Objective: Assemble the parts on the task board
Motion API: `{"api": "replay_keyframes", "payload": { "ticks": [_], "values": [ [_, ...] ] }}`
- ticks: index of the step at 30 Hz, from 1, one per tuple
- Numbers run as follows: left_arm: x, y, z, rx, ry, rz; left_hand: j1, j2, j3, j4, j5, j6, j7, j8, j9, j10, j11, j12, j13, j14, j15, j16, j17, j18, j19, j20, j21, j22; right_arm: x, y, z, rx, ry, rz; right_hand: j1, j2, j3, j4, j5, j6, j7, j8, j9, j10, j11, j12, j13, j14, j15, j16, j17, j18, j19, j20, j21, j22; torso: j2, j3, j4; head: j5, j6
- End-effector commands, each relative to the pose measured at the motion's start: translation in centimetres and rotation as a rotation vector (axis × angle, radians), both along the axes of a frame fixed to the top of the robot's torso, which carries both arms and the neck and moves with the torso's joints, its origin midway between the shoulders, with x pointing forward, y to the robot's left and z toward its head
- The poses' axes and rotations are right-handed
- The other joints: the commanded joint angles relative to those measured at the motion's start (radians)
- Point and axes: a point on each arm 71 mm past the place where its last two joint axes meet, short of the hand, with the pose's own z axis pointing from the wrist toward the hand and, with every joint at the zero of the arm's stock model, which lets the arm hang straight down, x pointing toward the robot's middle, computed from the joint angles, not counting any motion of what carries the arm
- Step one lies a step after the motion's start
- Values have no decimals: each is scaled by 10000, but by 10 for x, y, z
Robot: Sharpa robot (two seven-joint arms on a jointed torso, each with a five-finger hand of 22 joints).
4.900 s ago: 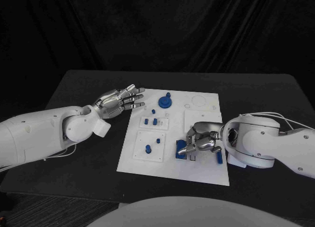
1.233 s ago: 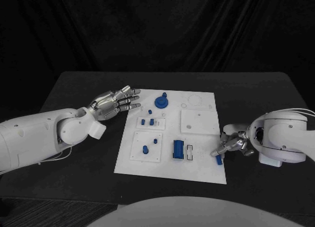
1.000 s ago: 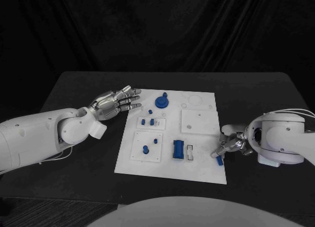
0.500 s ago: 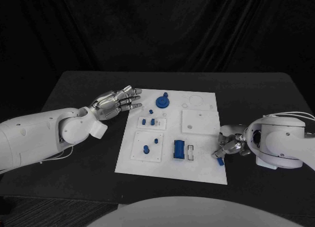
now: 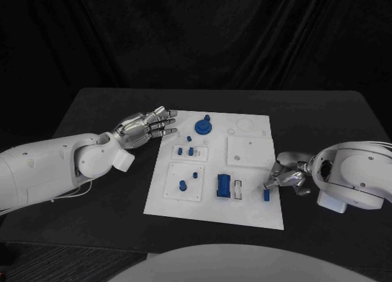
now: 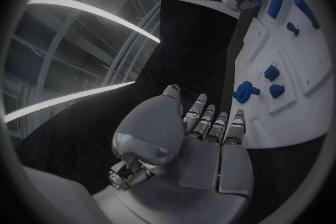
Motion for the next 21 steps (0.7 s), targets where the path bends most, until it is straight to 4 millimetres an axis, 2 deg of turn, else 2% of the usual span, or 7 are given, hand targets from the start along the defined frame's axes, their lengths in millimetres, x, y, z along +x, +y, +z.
{"api": "replay_keyframes", "payload": {
  "ticks": [1,6,12,15,21],
  "values": [
    [-1,-1,0,-136,-32,-102,64,2,13,-63,63,-15,70,44,1,50,2,59,15,83,-6,46,12,-45,65,6,45,-12,1,4,7,1257,664,-1076,-153,7,2495,-2388,-102,-31,3,36,30,1081,-27,25,2635,772,-54,-47,895,213,-67,-9,-142,1204,0,-2,1,-57,0],
    [-1,-1,0,-133,-19,-114,64,6,16,-63,64,-24,67,43,0,65,11,74,18,84,-7,48,12,-45,62,6,43,-16,4,12,13,1728,755,-1134,-204,-9,2518,-2377,-235,-61,-3,42,30,1081,-29,25,2635,770,-56,-53,877,220,-74,-9,-174,1192,-2,-1,-1,-33,0],
    [-1,-1,0,-130,2,-140,63,10,19,-63,64,-24,65,45,0,84,20,93,21,82,-7,46,11,-46,58,6,40,-21,9,24,13,1981,763,-940,-203,-5,2537,-2381,-253,-91,2,35,27,1081,-29,25,2635,764,-56,-66,844,229,-85,-9,-219,1180,-1,-2,-3,-72,0],
    [-1,-2,0,-136,14,-164,61,15,23,-62,63,-37,60,44,-2,100,37,108,24,83,-7,47,11,-46,53,6,37,-27,11,29,10,2060,793,-850,-236,4,2545,-2357,-375,-139,13,41,32,1081,-19,25,2635,764,-49,-66,842,228,-90,-5,-224,1176,4,-5,13,-86,0],
    [-1,-2,-1,-131,32,-187,61,15,23,-62,63,-37,60,44,-2,100,37,108,24,83,-7,47,11,-46,53,6,37,-27,13,36,0,2081,977,-784,-261,11,2542,-2329,-538,-253,33,38,40,1081,-2,25,2635,756,-36,-83,798,237,-109,5,-283,1158,1,-4,2,-108,0]
  ]
}}
